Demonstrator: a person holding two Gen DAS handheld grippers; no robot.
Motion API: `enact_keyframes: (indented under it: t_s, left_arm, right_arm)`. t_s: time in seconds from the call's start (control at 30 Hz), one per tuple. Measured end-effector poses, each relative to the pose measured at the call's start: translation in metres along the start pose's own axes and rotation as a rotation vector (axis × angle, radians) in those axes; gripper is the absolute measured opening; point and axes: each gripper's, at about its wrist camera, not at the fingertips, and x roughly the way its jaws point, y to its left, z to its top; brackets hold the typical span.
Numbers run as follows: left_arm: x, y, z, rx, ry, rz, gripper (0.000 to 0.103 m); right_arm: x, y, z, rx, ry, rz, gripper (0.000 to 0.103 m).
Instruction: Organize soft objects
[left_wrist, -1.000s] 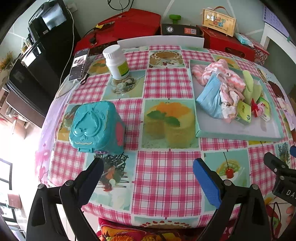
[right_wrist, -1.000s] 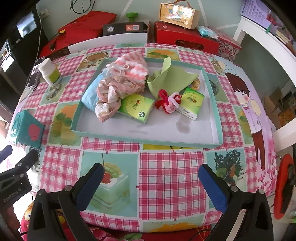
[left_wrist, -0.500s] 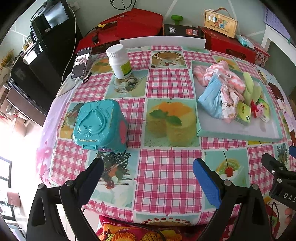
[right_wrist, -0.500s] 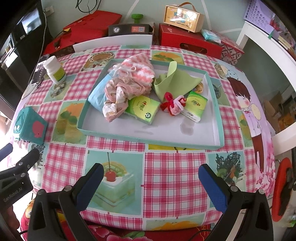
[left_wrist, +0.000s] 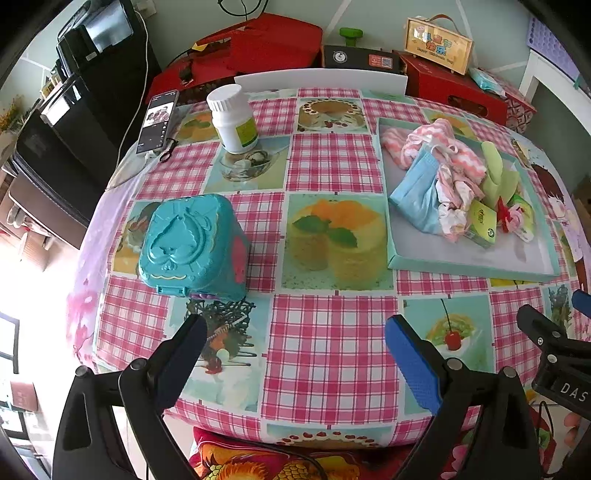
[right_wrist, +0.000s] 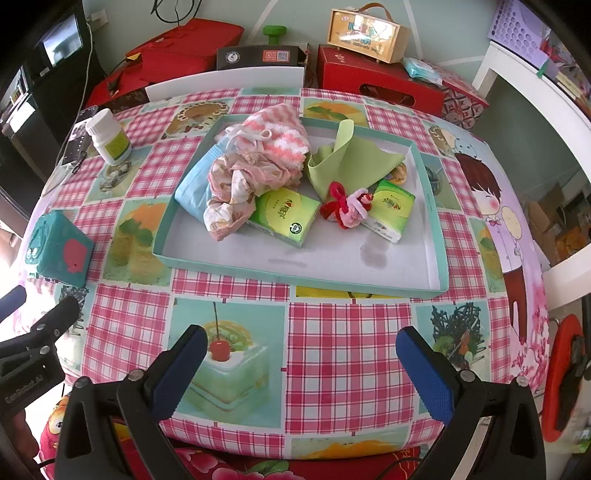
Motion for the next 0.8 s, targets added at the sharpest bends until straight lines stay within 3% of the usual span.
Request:
enact_keyframes:
  t_s: [0.8]
  left_arm:
    - [0.0021,-0.0007,-0.0022,-0.006,0.014,-0.011,0.097]
  right_arm:
    - [0.0024,0.001,-0.001,-0.005,0.007,-0.001,0.103]
